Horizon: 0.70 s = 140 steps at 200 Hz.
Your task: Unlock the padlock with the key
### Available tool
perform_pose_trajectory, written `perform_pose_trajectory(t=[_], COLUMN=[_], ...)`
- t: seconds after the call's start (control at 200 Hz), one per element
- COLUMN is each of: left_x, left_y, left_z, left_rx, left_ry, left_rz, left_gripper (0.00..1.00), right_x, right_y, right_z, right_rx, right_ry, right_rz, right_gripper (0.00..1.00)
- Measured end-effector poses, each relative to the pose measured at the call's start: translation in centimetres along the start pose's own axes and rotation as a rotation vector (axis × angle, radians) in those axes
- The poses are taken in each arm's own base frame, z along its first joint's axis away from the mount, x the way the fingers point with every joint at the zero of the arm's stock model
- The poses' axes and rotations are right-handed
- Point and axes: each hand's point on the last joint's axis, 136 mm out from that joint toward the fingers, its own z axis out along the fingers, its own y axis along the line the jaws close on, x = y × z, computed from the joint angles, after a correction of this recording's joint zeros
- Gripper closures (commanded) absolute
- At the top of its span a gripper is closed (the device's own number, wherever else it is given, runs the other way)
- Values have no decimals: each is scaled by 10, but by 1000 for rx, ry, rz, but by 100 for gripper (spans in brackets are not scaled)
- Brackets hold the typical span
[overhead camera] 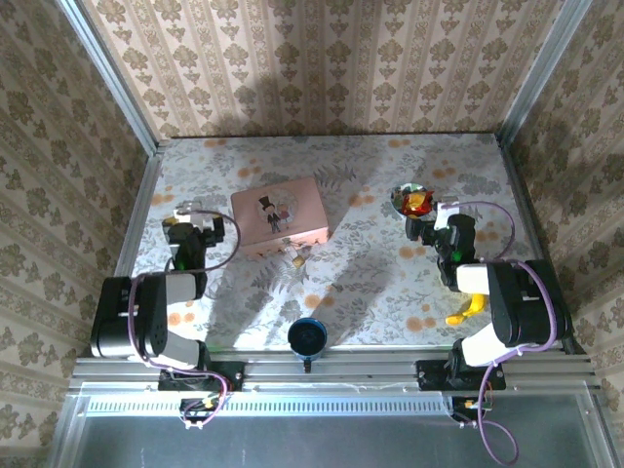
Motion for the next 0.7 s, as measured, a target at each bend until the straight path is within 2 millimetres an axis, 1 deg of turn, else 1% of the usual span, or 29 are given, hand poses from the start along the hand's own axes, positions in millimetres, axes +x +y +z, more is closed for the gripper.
perform_pose_trajectory(t=[0.095, 0.17, 0.25, 0.305, 0.43, 0.565, 0.64, 0.7], left_x=[-15, -23, -33, -42, -67, -93, -101, -105], left_y=[6, 10, 14, 16, 22, 28, 29, 24], left_z=[-9, -16, -23, -28, -40, -58, -66, -74], left_rx=[-20, -35, -44, -48, -59, -61, -54, -34], left_ry=[-24, -32, -41, -48, -67, -78, -72, -64], left_rz=[-14, -25, -39, -53, -96, -180, -221, -249], left_gripper=[0, 0, 0, 0, 0, 0, 0, 0], right_x=[-8, -22, -38, -45, -52, -60, -67, -73], right_y=[-3, -6, -10, -13, -20, -24, -23, -21], right_z=[4, 5, 1, -4, -22, -44, -57, -68], right_rx=[20, 41, 67, 84, 133, 176, 185, 187], right_ry=[27, 31, 21, 19, 23, 33, 35, 33], right_rz=[7, 17, 30, 42, 82, 128, 151, 168], right_gripper=[0, 0, 0, 0, 0, 0, 0, 0])
